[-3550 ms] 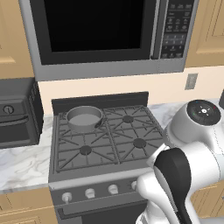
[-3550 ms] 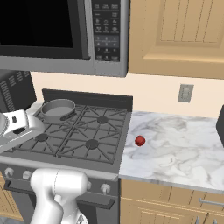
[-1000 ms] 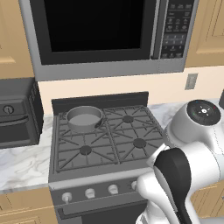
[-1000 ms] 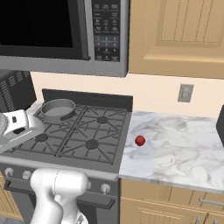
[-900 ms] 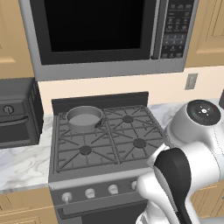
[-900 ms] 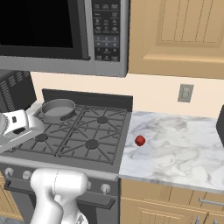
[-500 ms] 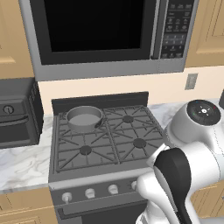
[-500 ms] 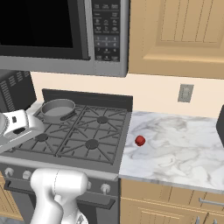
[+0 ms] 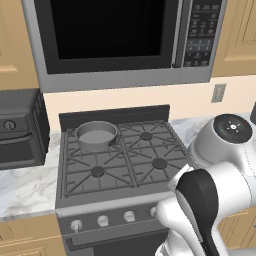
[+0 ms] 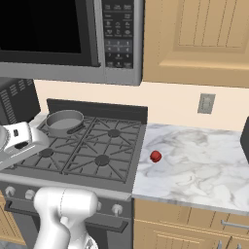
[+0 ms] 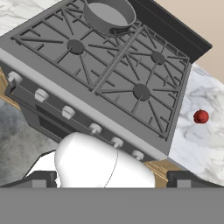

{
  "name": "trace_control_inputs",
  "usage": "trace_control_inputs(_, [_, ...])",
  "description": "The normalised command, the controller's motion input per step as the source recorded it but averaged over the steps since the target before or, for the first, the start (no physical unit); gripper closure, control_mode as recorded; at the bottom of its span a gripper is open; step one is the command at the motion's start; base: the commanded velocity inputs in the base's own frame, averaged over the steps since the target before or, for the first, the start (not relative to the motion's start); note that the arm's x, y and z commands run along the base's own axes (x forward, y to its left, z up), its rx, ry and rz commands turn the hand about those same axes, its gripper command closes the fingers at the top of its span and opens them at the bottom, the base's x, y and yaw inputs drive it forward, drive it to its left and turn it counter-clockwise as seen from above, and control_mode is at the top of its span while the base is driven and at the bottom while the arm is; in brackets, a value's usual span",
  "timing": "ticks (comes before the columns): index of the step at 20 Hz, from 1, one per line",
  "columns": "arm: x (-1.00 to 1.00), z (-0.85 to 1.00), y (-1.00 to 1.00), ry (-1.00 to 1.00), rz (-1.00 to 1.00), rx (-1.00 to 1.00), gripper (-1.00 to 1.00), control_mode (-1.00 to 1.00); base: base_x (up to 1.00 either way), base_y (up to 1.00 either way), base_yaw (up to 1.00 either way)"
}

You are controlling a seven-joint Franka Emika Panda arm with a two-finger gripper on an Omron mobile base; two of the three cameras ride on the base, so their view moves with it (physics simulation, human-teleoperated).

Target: Turn on the burner for the pot on the stove. Wait thirty seconds for the pot to heat up. Then add the bell pepper to the pot.

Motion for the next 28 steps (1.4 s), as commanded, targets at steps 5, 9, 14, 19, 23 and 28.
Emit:
trace_control_inputs(5, [0.00, 0.00, 0.00, 0.00, 0.00, 0.00, -1.00, -1.00, 0.00, 0.00, 0.00])
trace_control_inputs(9, [0.00, 0.00, 0.00, 0.00, 0.00, 0.00, -1.00, -1.00, 0.00, 0.00, 0.00])
trace_control_inputs(14, [0.00, 0.00, 0.00, 0.00, 0.00, 0.00, -1.00, -1.00, 0.00, 0.00, 0.00])
trace_control_inputs(19, [0.00, 0.00, 0.00, 0.00, 0.00, 0.00, -1.00, -1.00, 0.00, 0.00, 0.00])
trace_control_inputs(23, [0.00, 0.00, 0.00, 0.00, 0.00, 0.00, -1.00, -1.00, 0.00, 0.00, 0.00])
trace_control_inputs(28, [0.00, 0.00, 0.00, 0.00, 0.00, 0.00, -1.00, -1.00, 0.00, 0.00, 0.00])
